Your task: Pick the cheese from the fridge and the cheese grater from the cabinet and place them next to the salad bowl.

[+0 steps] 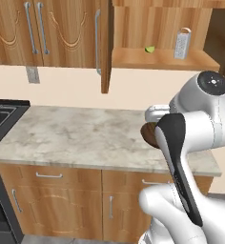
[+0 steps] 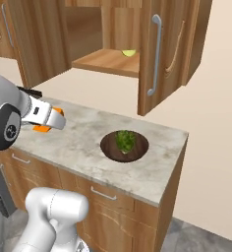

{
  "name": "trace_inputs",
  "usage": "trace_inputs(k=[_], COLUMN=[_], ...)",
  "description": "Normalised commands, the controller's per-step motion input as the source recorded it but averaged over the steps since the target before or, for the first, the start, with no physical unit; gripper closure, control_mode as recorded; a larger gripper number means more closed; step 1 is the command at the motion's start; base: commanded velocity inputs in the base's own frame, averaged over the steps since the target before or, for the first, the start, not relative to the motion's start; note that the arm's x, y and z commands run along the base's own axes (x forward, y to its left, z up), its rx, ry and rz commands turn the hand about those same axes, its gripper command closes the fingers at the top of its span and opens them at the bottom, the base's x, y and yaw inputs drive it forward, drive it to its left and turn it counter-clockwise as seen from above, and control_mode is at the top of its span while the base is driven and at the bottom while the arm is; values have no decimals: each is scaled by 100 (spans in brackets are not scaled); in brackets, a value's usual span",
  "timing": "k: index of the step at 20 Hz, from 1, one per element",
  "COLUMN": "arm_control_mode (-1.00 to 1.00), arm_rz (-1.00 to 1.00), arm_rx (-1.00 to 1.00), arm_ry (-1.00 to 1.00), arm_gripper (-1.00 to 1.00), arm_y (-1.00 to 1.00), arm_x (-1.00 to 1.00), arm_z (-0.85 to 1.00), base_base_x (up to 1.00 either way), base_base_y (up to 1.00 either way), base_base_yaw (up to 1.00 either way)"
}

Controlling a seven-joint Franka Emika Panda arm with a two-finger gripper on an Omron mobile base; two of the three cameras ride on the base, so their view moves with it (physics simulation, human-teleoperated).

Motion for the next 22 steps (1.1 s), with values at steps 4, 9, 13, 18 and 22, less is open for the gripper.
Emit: trace_inputs(k=[4, 9, 13, 18, 22], arm_control_mode=[100, 100, -100, -100, -100], arm_rz=[0, 0, 3, 16, 3], arm_rx=[0, 0, 0, 0, -1], arm_ry=[0, 0, 1, 7, 11], arm_gripper=[100, 100, 100, 100, 100], arm_y=[0, 0, 0, 0, 11], arm_x=[0, 0, 8, 39, 67], arm_z=[0, 0, -8, -48, -79], base_base_x=[26, 24, 8, 0, 0], base_base_y=[-39, -9, 0, 0, 0], base_base_yaw=[9, 8, 3, 0, 0])
